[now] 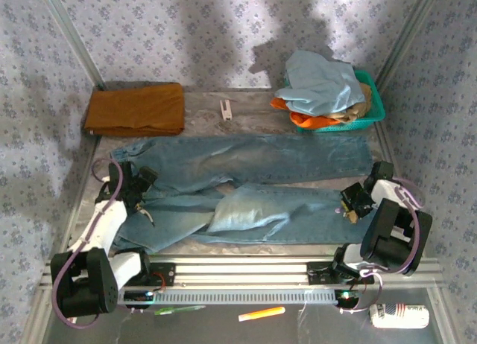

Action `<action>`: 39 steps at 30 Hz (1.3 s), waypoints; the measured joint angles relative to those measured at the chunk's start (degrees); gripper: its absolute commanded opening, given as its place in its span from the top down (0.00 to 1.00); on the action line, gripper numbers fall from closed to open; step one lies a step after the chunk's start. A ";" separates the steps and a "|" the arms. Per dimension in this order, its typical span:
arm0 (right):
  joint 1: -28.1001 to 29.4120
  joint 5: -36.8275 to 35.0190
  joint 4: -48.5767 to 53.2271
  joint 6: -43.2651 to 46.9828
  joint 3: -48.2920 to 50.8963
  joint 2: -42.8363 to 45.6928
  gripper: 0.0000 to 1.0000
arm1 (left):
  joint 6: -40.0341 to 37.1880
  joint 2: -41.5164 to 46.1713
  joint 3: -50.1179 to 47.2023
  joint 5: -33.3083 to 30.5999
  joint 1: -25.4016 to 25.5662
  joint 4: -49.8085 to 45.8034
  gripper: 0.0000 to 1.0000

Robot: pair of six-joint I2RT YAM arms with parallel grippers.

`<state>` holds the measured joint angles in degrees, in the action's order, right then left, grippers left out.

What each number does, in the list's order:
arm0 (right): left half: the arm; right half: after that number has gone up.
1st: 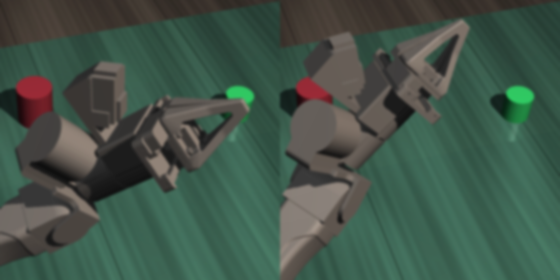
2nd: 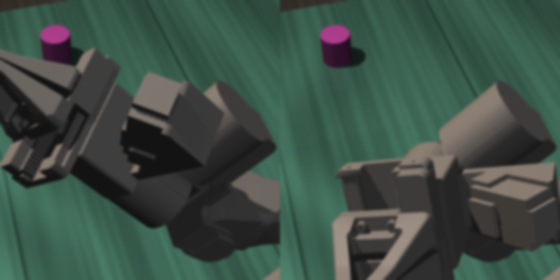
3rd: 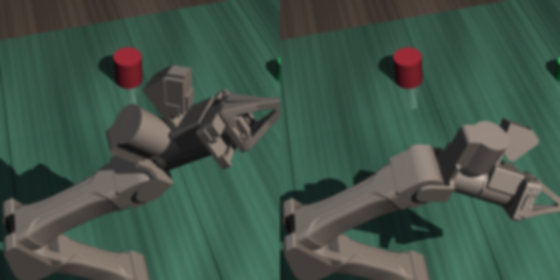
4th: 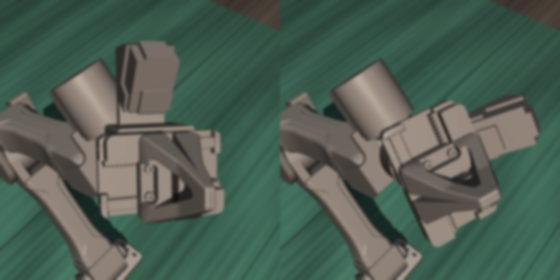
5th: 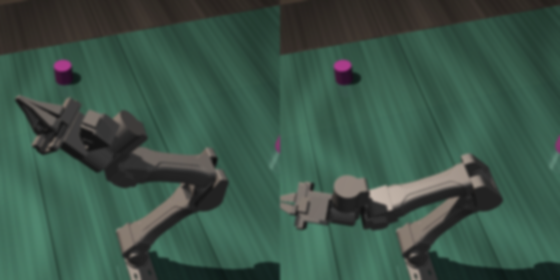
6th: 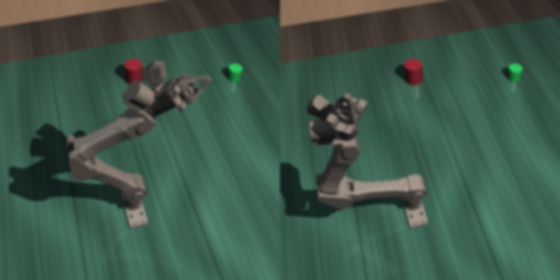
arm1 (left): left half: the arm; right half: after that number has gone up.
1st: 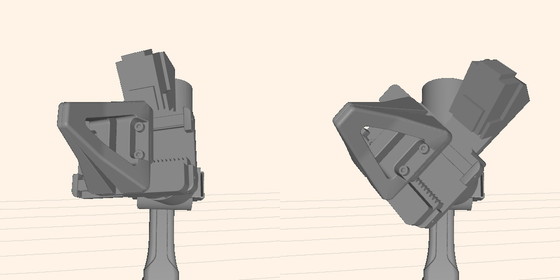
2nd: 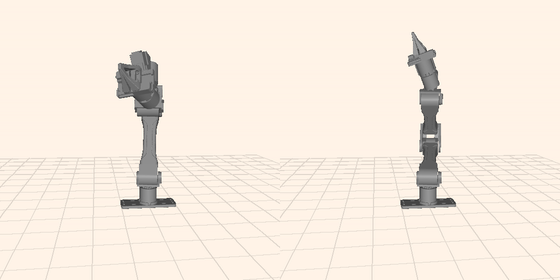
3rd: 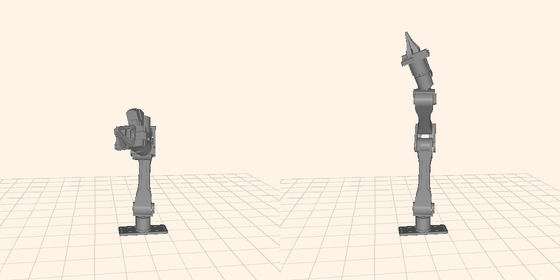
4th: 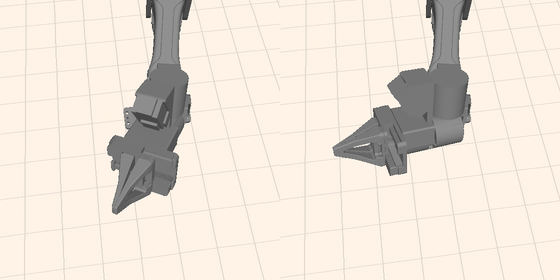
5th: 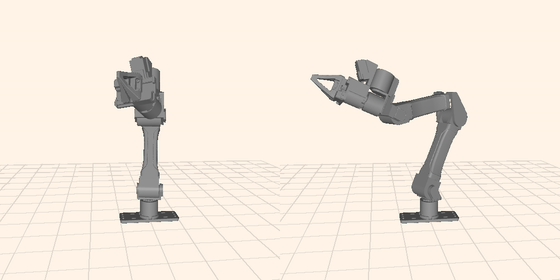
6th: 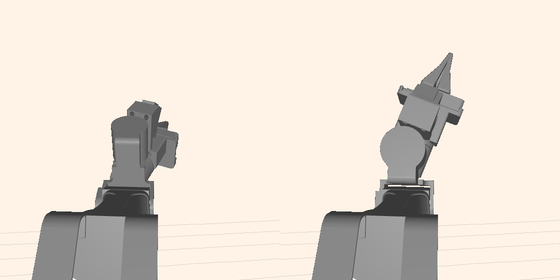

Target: Fold and stack the trousers

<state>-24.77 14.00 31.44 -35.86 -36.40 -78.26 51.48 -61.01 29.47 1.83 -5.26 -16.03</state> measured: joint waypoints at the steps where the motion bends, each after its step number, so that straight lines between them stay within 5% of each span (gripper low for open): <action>1: -0.02 -0.74 0.22 -0.02 -0.26 -0.04 1.00 | 0.00 -0.70 0.87 0.00 -0.02 0.02 0.01; 8: 0.37 -6.21 -0.20 -0.07 -4.98 -3.19 1.00 | -1.36 -5.09 7.54 2.08 0.02 -0.50 0.06; 12: 8.11 -6.75 0.33 -0.04 -6.29 -0.94 0.95 | -3.74 0.09 10.82 2.25 3.15 -7.56 0.10; 18: 27.02 -8.52 5.35 -0.11 -7.50 10.43 0.58 | -5.33 12.94 12.26 -3.52 24.90 -22.60 0.17; 25: 44.87 -9.03 9.25 -3.32 -5.11 17.07 0.40 | 1.84 15.06 7.50 -10.05 49.99 -38.10 0.19; 29: 55.08 -10.05 9.84 -5.60 -4.66 15.72 0.38 | 8.66 11.23 7.50 -15.08 63.25 -43.98 0.19; 35: 63.01 -10.84 7.61 -8.87 -2.64 9.70 0.37 | 13.94 1.86 6.64 -19.04 71.49 -42.97 0.20; 39: 64.65 -11.37 6.97 -10.32 -0.85 7.54 0.37 | 16.09 -3.78 6.51 -22.58 72.89 -42.27 0.38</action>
<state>39.88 2.63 38.41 -46.17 -37.26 -70.72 67.57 -64.79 35.99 -20.75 67.64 -58.30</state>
